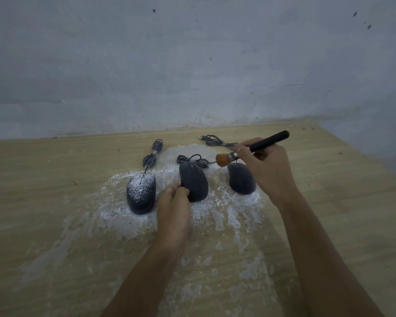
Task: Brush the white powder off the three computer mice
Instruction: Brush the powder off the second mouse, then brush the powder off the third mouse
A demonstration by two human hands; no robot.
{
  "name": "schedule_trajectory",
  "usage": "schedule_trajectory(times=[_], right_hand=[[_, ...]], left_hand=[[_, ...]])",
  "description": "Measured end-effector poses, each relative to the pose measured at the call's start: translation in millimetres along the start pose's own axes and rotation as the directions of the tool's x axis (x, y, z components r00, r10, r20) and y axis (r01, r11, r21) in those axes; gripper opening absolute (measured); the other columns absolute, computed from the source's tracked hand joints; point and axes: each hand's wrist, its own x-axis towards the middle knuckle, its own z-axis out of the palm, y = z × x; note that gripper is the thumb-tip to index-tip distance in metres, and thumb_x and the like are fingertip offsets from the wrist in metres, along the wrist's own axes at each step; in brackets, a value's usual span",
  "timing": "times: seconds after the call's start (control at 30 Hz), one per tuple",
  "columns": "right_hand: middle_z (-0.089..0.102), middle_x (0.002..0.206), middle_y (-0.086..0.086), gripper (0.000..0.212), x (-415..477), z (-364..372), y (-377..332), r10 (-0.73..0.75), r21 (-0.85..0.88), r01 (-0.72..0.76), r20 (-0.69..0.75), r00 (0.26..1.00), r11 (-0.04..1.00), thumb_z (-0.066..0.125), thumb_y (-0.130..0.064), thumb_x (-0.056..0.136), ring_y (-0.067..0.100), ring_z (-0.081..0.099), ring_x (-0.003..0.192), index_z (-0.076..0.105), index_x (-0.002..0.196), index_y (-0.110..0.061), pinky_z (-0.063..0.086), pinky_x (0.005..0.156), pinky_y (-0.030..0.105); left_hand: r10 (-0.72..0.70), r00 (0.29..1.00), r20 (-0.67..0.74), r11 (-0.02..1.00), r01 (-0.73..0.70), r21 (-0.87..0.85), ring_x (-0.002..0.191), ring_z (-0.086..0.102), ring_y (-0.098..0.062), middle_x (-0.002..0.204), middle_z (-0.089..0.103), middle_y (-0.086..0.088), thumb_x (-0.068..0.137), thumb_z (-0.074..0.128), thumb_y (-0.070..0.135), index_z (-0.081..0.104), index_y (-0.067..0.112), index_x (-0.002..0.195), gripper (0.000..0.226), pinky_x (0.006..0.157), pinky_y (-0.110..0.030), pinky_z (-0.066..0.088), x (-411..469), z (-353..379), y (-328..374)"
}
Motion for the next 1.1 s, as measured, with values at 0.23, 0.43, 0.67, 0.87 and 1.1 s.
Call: schedule_trajectory(times=[0.23,0.43,0.67,0.87,1.1], right_hand=[[0.058,0.059,0.005,0.012,-0.2,2.3,5.4,0.013,-0.007,-0.013,0.000,1.000,1.000,0.073,-0.025,0.093,0.018,0.046,0.053,0.073,0.082,-0.029,0.037,0.050,0.032],[0.066,0.070,0.022,0.010,-0.7,6.3,9.6,0.029,-0.019,-0.029,0.005,1.000,0.999,0.073,-0.028,0.092,0.025,0.054,0.061,0.073,0.083,-0.030,0.043,0.057,0.035],[0.054,0.055,0.009,0.012,-1.2,9.1,14.2,0.023,-0.010,-0.023,0.026,0.999,1.000,0.073,-0.031,0.092,0.015,0.044,0.049,0.073,0.080,-0.032,0.035,0.046,0.024],[0.049,0.054,0.006,0.011,-10.3,27.8,8.2,0.054,0.092,-0.059,0.055,0.997,0.994,0.072,-0.037,0.092,0.021,0.042,0.048,0.074,0.088,-0.028,0.034,0.047,0.037],[0.073,0.069,-0.007,0.015,-47.5,91.3,-10.1,-0.008,0.175,-0.038,0.251,0.968,0.984,0.071,-0.046,0.088,0.005,0.068,0.062,0.074,0.084,-0.031,0.053,0.057,0.021]], left_hand=[[0.071,0.996,0.051,0.988,-0.077,0.130,0.113,0.052,-0.008,0.140,0.056,0.003,0.101,0.049,0.019,0.047,0.018,0.148,0.047,0.095,-0.029,0.038,-6.0,-1.4,6.8],[0.121,0.992,0.048,0.975,-0.127,0.184,0.086,0.055,0.010,0.114,0.063,0.015,0.100,0.050,0.017,0.053,0.018,0.142,0.042,0.073,-0.016,0.039,-2.4,-7.3,2.5],[0.150,0.989,0.005,0.978,-0.149,0.148,0.104,0.053,0.003,0.140,0.052,0.006,0.100,0.053,0.010,0.038,0.017,0.152,0.055,0.092,-0.023,0.039,-5.3,-10.2,-1.1],[0.310,0.948,-0.067,0.931,-0.289,0.223,0.076,0.058,0.023,0.105,0.060,0.023,0.098,0.053,0.007,0.057,0.031,0.122,0.035,0.063,-0.006,0.048,-18.9,-20.9,-1.2],[0.482,0.865,-0.138,0.835,-0.405,0.373,0.070,0.067,0.001,0.084,0.073,0.014,0.094,0.061,0.005,0.070,0.030,0.099,0.026,0.056,-0.013,0.053,-20.1,-75.2,14.1]])
